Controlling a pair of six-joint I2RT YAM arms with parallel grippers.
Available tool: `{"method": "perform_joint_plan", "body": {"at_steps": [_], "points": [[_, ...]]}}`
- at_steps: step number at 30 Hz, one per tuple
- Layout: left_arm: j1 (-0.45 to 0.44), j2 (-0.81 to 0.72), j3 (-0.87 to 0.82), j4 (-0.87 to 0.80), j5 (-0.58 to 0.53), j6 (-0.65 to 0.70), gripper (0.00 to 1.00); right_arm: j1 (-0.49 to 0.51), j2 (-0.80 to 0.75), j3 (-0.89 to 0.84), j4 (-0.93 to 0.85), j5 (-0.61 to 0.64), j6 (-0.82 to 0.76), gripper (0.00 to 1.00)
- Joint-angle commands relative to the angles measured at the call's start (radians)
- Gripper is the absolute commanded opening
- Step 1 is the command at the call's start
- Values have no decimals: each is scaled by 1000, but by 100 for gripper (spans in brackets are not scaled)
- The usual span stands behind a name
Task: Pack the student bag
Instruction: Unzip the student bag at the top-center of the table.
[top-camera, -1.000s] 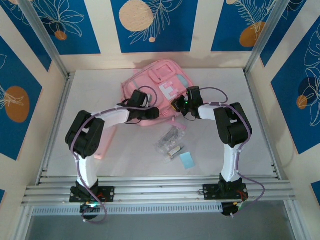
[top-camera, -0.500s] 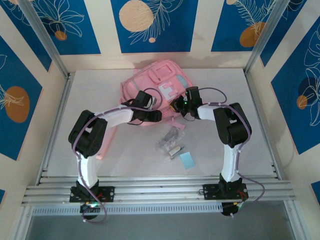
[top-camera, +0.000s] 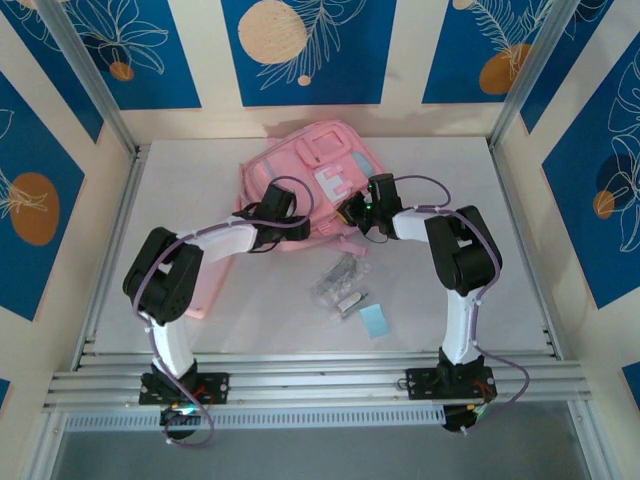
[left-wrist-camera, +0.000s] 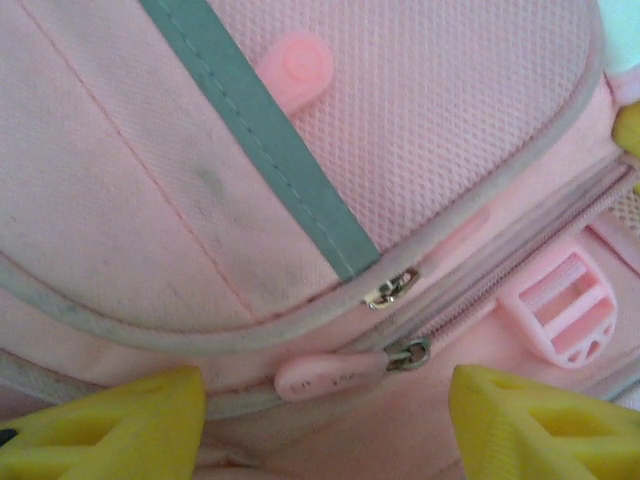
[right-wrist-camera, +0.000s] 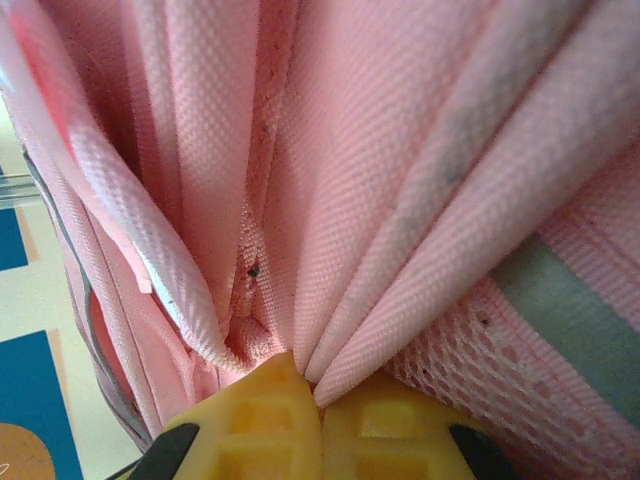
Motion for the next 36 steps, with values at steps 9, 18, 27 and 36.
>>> {"method": "perform_joint_plan", "body": {"at_steps": [9,18,27,36], "points": [[3,69,5,87,206,-73,53,3,7,-11,-61,-7,-22,0],[-7,35,-28,105,308,-102,49,1,23,-2,-62,-12,-21,0],[-10,21,-15,-29,256,-18,47,4,27,-4,-61,-9,-14,0],[-9,49,-3,-121,188,25,29,10,13,-3,-63,-14,-12,0]]}}
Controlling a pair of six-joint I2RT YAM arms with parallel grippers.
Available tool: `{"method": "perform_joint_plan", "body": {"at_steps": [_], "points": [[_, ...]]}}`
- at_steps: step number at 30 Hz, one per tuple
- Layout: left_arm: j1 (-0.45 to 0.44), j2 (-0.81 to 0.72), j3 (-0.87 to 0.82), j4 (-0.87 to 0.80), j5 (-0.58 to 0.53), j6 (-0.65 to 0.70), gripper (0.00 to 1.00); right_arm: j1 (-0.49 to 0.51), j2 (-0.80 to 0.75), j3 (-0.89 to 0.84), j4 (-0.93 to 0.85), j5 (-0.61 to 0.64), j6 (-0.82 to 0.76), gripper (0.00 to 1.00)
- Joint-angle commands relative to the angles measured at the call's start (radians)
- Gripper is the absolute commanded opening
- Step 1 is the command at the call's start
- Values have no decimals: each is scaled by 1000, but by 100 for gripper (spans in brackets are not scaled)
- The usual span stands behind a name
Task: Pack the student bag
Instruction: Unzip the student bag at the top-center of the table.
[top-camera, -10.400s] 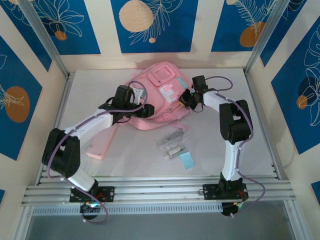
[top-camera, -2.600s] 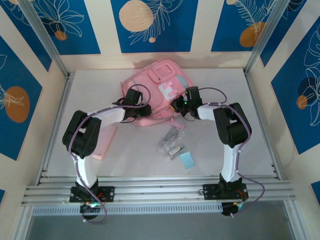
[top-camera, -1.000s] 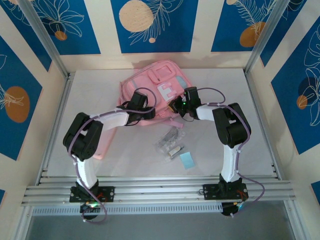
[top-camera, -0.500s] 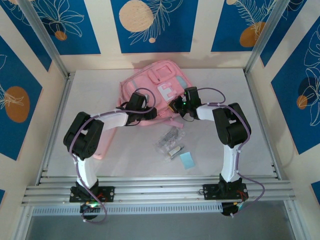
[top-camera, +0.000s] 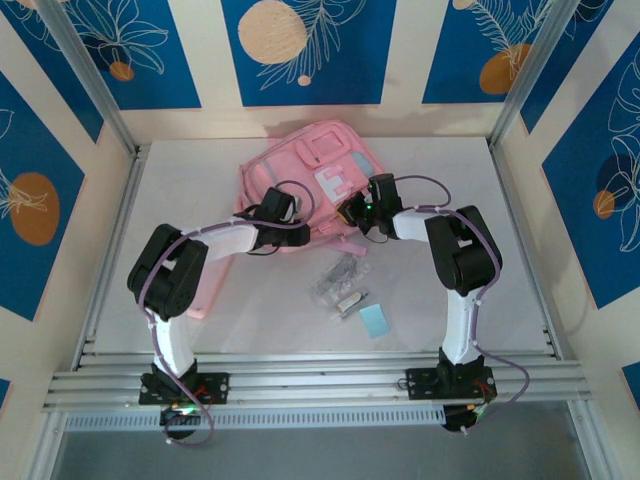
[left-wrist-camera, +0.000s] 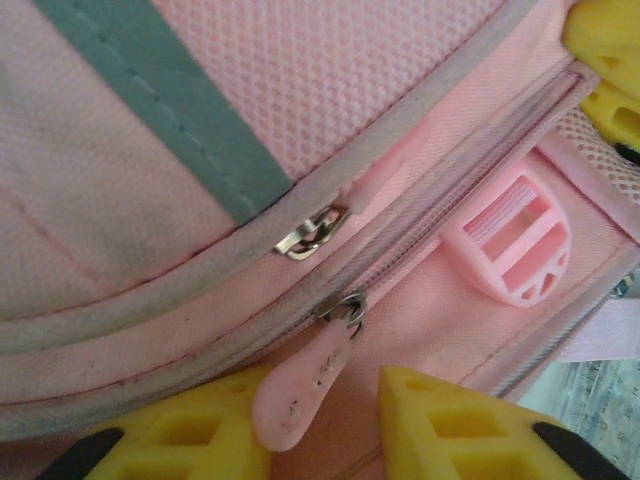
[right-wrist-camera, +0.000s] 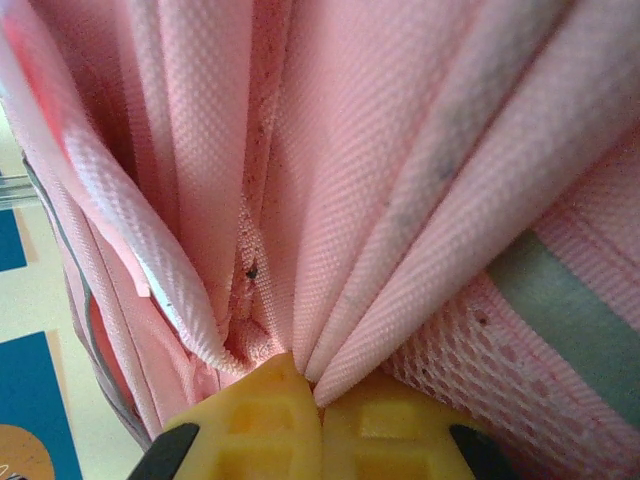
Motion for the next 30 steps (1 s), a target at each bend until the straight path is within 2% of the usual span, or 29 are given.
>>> {"method": "perform_joint_plan", "body": {"at_steps": [1,11,16,25,27,29,30], "points": [[-9,10,15,-109,-18,16,29,13,13,-3,-59,-17,-14,0],[17,22,100,-45,-45,41,28,17,7,-8,-78,-23,-32,0],[19,46,116,-50,-21,49,12,17,1,0,-92,-26,-42,0],[20,52,68,-92,-48,69,16,11,-1,6,-103,-18,-47,0],[22,56,67,-95,-63,69,11,10,-2,7,-103,-20,-47,0],[24,60,71,-92,-74,68,0,10,-5,7,-104,-20,-48,0],[25,62,71,-89,-85,63,0,10,-7,7,-105,-18,-49,0]]}}
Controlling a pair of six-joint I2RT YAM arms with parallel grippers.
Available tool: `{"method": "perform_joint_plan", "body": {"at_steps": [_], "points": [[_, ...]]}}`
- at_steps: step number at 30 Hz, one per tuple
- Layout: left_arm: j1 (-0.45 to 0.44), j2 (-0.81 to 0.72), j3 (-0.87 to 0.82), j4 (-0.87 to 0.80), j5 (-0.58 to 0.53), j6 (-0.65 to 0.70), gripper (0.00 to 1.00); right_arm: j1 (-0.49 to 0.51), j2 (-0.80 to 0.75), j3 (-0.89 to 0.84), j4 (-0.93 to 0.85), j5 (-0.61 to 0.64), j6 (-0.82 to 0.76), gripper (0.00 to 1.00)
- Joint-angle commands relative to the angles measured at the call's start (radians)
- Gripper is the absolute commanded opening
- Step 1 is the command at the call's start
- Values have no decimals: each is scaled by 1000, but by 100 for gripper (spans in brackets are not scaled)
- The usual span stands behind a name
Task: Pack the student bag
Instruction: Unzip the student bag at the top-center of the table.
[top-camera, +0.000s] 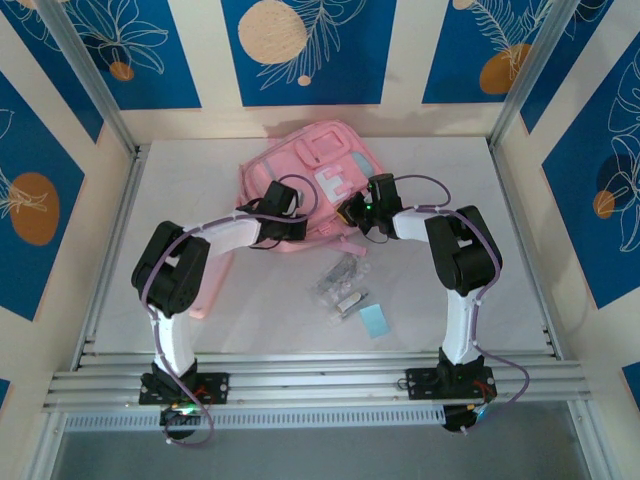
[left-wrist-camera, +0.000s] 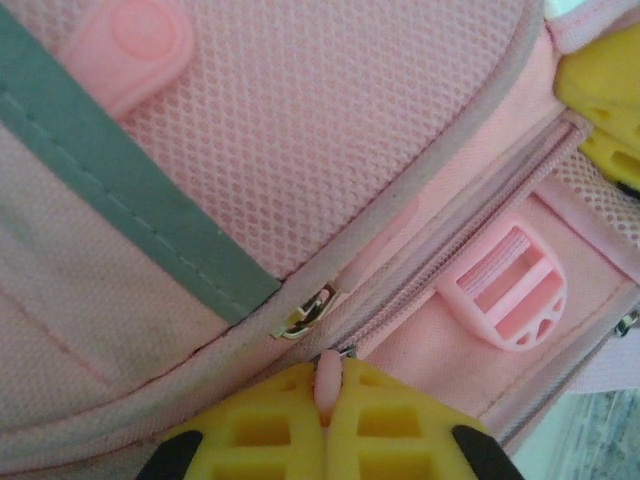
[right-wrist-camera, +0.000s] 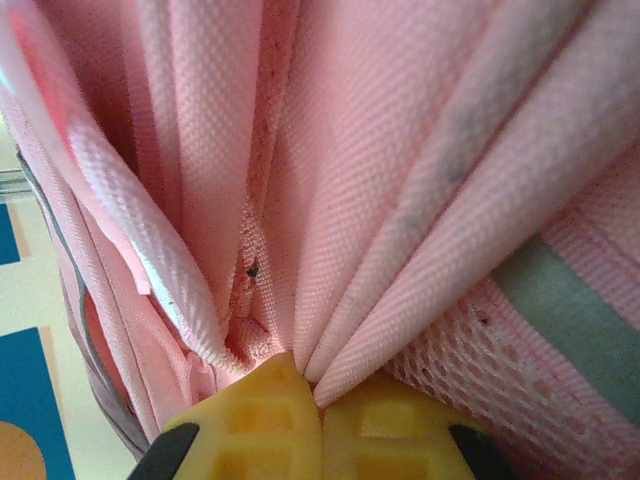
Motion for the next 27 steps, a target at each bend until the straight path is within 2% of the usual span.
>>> {"method": "perform_joint_plan", "body": {"at_steps": [1,7,12,17,25,27], "points": [[13,30,-14,-28,-58,7,0,9,-9,5,-97,-17,-32,0],[36,-17,-82,80,-127,-55,0,-1,-17,-7,-109,-7,-41,0],[103,-101,-178,94,-208,-54,0,-44,-44,-40,-116,4,-53,0],[174,-210,-262,80,-213,-31,0,-87,-74,-43,-141,-2,-101,0],[198,-291,-285,127,-231,0,0,-127,-78,25,-210,-33,-157,0],[208,-300,-280,147,-191,5,0,-148,-89,27,-212,-37,-160,0]]}}
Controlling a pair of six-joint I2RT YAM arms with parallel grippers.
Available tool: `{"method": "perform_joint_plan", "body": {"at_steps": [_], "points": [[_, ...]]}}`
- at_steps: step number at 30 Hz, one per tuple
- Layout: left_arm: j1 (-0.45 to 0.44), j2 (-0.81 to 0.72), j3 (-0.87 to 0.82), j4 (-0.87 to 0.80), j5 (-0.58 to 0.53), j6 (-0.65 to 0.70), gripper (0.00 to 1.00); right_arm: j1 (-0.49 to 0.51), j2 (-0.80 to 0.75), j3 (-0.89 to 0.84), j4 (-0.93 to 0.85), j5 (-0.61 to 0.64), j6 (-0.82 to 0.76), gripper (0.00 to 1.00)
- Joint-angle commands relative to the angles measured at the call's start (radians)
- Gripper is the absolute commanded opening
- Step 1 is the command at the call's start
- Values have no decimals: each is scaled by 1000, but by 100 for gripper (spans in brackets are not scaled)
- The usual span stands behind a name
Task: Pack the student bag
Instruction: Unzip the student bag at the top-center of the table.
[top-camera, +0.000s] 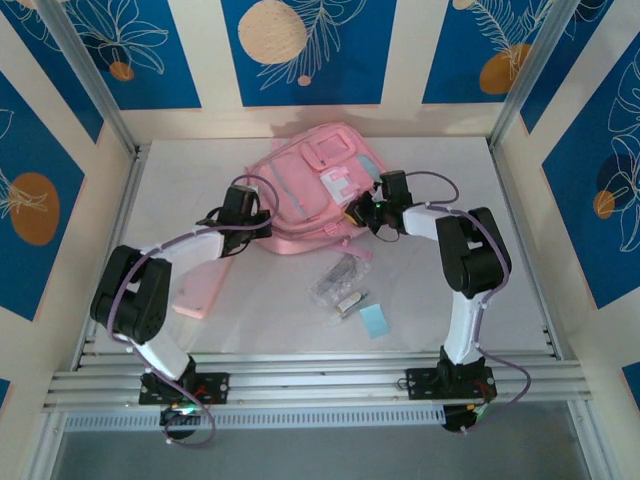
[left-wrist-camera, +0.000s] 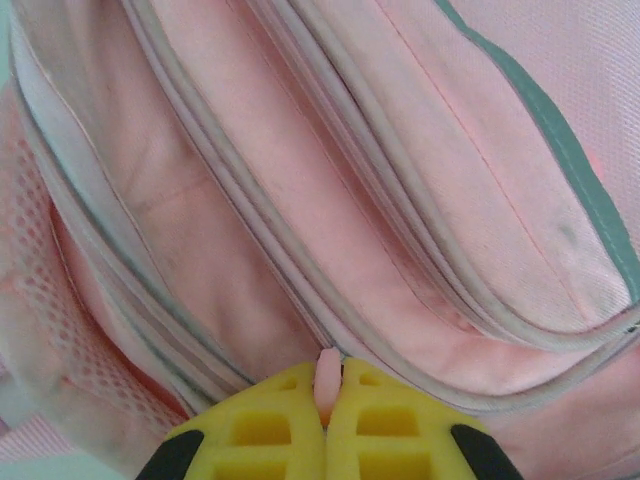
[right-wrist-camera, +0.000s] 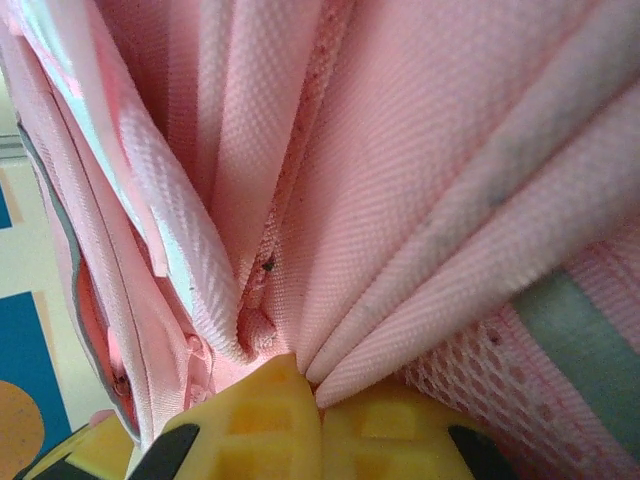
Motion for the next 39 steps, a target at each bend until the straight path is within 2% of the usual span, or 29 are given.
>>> {"method": "perform_joint_plan", "body": {"at_steps": [1,5,6,10,14,19,24,31,34,35,39], "points": [[55,-41,-3,8,-41,40,0,-78,-41,32,-89,53,-54,0],[24,-59,43,-10,113,27,0,-93,-35,97,-127,8,-82,0],[7,-71,49,-10,133,15,0,-90,-43,112,-141,0,-86,3],[-73,-114,86,-25,152,-5,0,-72,-101,127,-224,-22,-101,38],[-126,-118,129,-6,163,-35,0,-62,-206,61,-271,-55,-80,58],[-164,-87,171,39,163,-52,0,-26,-352,-68,-264,-89,-6,62],[-194,-61,191,74,167,-68,0,47,-412,-124,-234,-103,86,63],[-233,-69,156,114,176,-100,0,126,-350,-180,-31,-79,254,63],[-242,-84,127,126,183,-116,0,142,-292,-143,-4,-14,255,60],[-243,-90,117,131,188,-123,0,144,-273,-135,15,14,257,54],[-247,-107,71,139,158,-127,0,143,-242,-129,55,97,252,4]]}}
